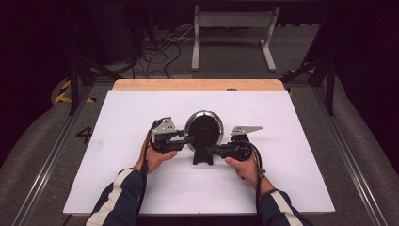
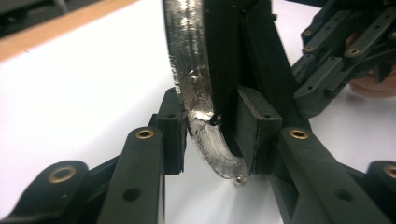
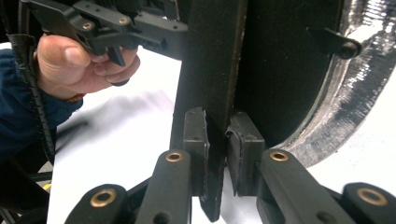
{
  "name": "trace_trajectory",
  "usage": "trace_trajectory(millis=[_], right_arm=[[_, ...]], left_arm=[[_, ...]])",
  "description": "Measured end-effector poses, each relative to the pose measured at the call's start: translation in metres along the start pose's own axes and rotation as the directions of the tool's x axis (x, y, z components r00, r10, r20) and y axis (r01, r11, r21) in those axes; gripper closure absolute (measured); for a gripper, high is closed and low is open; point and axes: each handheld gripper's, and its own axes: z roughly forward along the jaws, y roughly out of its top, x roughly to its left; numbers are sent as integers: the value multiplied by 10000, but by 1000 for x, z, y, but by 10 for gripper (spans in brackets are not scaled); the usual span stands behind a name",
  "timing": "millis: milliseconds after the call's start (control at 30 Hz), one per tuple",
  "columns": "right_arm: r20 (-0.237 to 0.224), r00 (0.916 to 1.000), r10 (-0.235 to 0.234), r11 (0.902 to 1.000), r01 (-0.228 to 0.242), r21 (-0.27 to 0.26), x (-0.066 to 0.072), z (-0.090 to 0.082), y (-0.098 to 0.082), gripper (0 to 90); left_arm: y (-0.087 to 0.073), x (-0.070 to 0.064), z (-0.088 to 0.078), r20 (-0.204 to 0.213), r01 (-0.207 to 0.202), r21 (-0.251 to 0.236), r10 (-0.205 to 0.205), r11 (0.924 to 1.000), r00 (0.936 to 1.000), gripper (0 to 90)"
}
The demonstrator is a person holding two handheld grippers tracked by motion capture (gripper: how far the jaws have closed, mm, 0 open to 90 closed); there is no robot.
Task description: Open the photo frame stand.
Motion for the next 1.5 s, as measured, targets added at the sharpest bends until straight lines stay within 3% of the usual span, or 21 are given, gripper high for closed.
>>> trace_trajectory(millis=[200, 267, 467, 600, 900, 1067, 1100, 1367, 1500], right_arm=[[26, 10000, -55, 10000, 55, 0, 3, -2, 1, 793], [63, 9999, -87, 10000, 87, -18, 3, -3, 2, 787], [118, 9998, -128, 9999, 127, 24, 5, -3, 2, 786], [125, 9996, -239, 9996, 237, 163, 8, -2, 2, 789], [255, 9991, -337, 9986, 327, 409, 11, 0, 0, 786], [238, 9991, -351, 9986, 341, 411, 11, 1, 0, 786], [231, 9991, -353, 9986, 343, 410, 11, 1, 0, 786], [235, 9987, -460, 9979, 449, 460, 13, 2, -1, 790], [226, 9985, -504, 9975, 492, 505, 15, 2, -1, 793]], left_arm=[[2, -6, -1, -533, -464, -14, 463, 9989, 9975, 672], [4, -8, -2, -867, -760, -10, 756, 9971, 9934, 684], [2, -13, -3, -1261, -1091, -31, 1079, 9940, 9861, 684], [-5, -12, -6, -1145, -912, -164, 887, 9957, 9894, 688], [-14, -9, -7, -183, -291, -661, 280, 9974, 9994, 667], [-15, -8, -1, 227, -297, -258, 303, 9992, 9993, 595], [-17, -8, 2, 211, -402, 35, 401, 9992, 9990, 574], [-20, -8, 10, -14, -441, 359, 442, 9984, 9990, 617], [-20, -13, 15, -606, -706, 691, 748, 9951, 9954, 646]])
